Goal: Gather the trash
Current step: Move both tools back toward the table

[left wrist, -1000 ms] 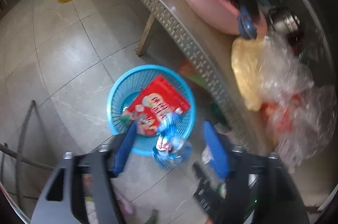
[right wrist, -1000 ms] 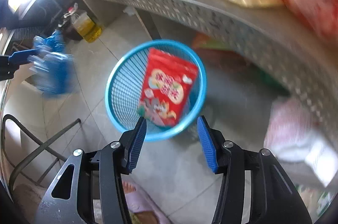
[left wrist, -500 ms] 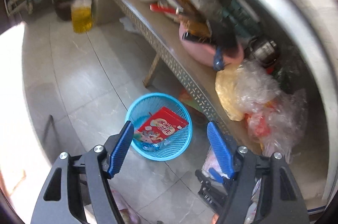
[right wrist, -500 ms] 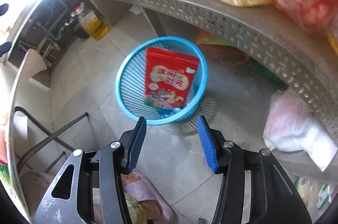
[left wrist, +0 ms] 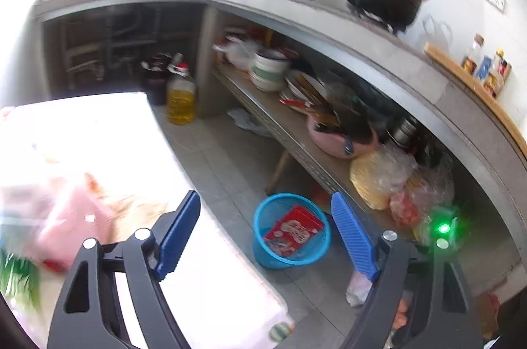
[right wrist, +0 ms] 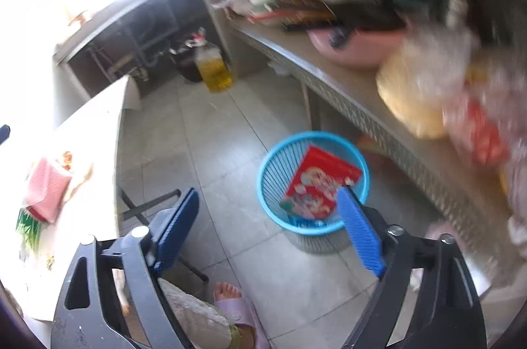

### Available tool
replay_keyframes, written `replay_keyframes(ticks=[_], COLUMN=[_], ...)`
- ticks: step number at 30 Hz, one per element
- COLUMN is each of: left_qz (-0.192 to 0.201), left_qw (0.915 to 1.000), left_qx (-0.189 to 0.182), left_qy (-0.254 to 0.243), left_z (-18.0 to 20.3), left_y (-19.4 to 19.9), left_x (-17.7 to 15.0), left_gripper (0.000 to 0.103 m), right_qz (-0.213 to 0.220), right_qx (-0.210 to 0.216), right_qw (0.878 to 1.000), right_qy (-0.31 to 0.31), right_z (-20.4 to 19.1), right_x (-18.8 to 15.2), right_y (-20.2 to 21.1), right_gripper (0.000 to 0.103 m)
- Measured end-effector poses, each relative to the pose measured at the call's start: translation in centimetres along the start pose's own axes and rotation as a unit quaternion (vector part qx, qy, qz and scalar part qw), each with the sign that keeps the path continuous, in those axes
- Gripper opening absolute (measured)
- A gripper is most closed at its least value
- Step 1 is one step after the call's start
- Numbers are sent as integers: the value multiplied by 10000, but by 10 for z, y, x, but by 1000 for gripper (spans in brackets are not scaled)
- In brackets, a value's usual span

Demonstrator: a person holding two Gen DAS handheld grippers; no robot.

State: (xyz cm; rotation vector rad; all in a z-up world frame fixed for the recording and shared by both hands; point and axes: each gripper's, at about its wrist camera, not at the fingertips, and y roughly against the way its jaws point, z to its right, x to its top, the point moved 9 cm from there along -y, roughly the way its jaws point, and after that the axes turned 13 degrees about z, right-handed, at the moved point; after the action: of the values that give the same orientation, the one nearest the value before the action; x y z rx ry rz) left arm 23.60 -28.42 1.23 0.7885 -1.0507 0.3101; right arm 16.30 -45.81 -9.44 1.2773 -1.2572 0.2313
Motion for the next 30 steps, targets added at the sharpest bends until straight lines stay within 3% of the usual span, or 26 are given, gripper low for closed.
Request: replay_keyframes(ticks=[4,10,19,30], left_qz=[217,363,344,358], left_qw=[9993,9963,9937,9914], left_qx=[273,780,889,962], left_qy=[138,-72,588,817], left_z=[-24,-57,-98,-117], left_y=[32,70,100,112], left_x=[-8,-20,-38,-41], left_gripper=[84,97,97,97], right_qz=[84,229,333,438], right_qx=[156,205,172,35], right_qw=[9994,9966,9884,9832], right_qy=[288,763,1472,1774], right_z=[-30,-69,-110,-124], right_x=[11,19,20,21], right_y=[12,25,38,44], right_gripper=[94,95,95,95])
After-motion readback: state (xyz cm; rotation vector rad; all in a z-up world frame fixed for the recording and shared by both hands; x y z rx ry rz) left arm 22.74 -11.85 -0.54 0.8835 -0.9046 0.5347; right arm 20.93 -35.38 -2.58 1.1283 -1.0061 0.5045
